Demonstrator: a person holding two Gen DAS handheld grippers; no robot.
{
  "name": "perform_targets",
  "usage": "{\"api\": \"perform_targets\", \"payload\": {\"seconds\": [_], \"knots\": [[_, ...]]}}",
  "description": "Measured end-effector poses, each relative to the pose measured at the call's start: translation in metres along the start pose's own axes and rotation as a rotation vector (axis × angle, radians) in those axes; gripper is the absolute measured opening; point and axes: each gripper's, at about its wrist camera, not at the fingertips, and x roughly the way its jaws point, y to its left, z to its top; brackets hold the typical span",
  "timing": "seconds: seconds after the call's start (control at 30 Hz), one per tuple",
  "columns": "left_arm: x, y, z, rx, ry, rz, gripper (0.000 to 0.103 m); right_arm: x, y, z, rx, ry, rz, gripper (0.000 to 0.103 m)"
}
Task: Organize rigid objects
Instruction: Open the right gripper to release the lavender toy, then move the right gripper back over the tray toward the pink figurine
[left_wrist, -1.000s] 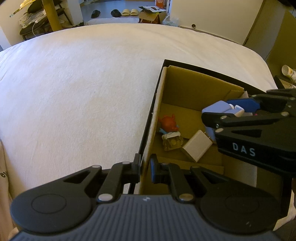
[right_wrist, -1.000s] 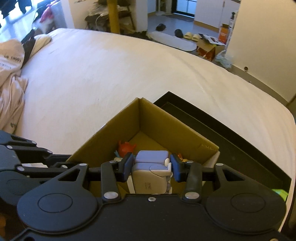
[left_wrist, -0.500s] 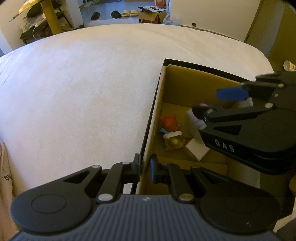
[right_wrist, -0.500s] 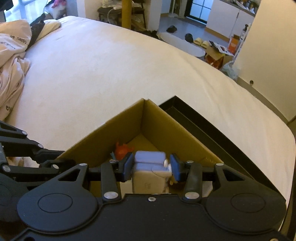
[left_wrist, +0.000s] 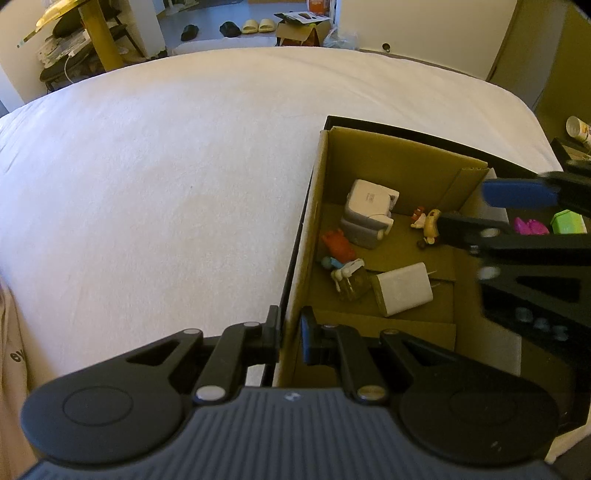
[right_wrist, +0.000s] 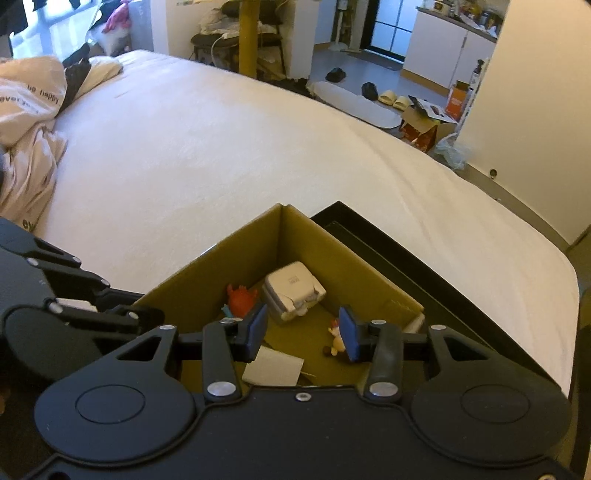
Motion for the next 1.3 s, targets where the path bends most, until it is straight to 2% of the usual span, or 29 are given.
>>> {"api": "perform_targets", "payload": {"seconds": [0.3,0.73,0.8,0.87,0.9,1.1,1.3], "knots": [[-0.001,-0.001,0.0,0.004,0.001,0.008,0.01,-0.026,-0.027,-0.02,0.13,-0.039,-0.036,0.044],[-0.001,-0.008,-0.001,0.037,0.002,0.041,0.01,-0.031,-0.066,-0.054,0.329,-0.059,-0.103,0.045],[0.0,-0.009,-0.001,0.04,0.002,0.045,0.01,-0.03,-0.07,-0.058,0.341,-0.062,-0.114,0.046],[0.0,-0.01,-0.001,0.041,0.002,0.048,0.01,-0.031,-0.072,-0.063,0.35,-0.07,-0.129,0.056],[0.0,-0.01,-0.001,0.042,0.003,0.049,0.01,-0.032,-0.074,-0.065,0.357,-0.074,-0.133,0.057],[0.002,-0.011,0.0,0.041,0.004,0.054,0.01,-0.026,-0.082,-0.074,0.398,-0.075,-0.148,0.058],[0.001,-0.013,0.0,0.052,0.005,0.07,0.01,-0.021,-0.09,-0.085,0.428,-0.08,-0.168,0.065]]}}
